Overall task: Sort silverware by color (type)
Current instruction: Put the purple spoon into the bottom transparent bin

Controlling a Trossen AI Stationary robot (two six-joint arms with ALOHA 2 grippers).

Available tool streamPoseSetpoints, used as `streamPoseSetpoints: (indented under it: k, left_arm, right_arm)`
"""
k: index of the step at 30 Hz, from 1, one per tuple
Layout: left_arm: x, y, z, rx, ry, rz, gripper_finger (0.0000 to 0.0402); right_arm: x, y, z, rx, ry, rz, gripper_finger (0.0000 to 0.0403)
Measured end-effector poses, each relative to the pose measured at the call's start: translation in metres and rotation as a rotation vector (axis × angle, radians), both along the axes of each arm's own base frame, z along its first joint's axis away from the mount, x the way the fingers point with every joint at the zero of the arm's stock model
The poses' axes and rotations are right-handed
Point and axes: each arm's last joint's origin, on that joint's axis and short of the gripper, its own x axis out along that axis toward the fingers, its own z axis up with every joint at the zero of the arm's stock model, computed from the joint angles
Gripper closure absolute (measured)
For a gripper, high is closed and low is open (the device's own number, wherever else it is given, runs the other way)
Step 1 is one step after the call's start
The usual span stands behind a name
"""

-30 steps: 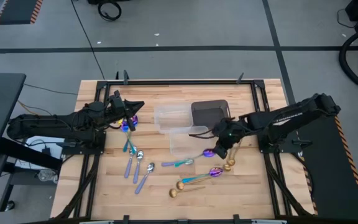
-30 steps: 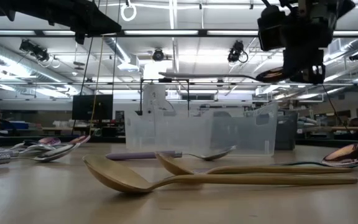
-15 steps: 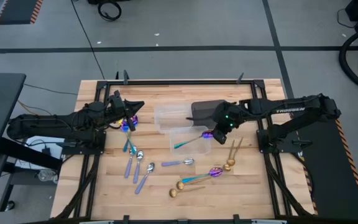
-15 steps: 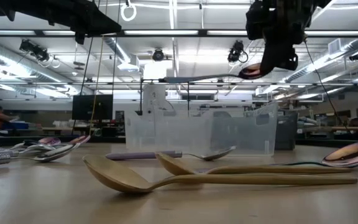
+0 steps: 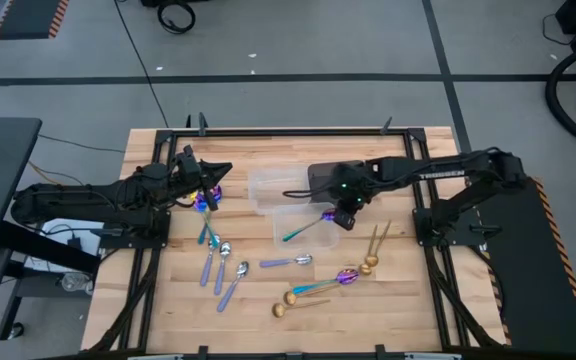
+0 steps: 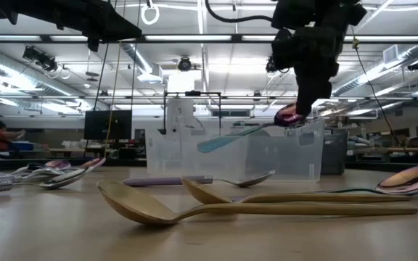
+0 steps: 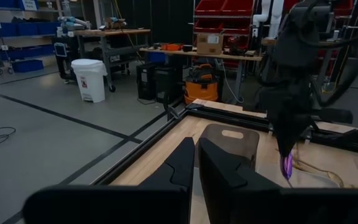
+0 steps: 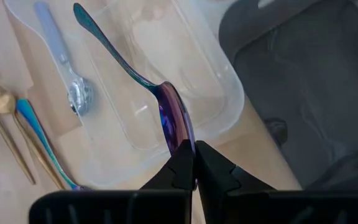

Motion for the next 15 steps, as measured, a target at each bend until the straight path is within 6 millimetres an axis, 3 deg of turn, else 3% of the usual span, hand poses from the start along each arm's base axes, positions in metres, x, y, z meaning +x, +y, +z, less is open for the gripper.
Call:
streamPoseSetpoints:
  k: [6, 15]
  left_arm:
    - [0.000, 0.000, 0.000, 0.000, 0.000, 0.000, 0.0372]
    - [0.000, 0.000, 0.000, 0.000, 0.002, 0.000, 0.0372]
  right_arm:
    - [0.021, -0.001, 0.008, -0.062, 0.040, 0.067, 0.0386]
    - [0.049, -0.001, -0.015, -0.060, 0.119, 0.170, 0.0386]
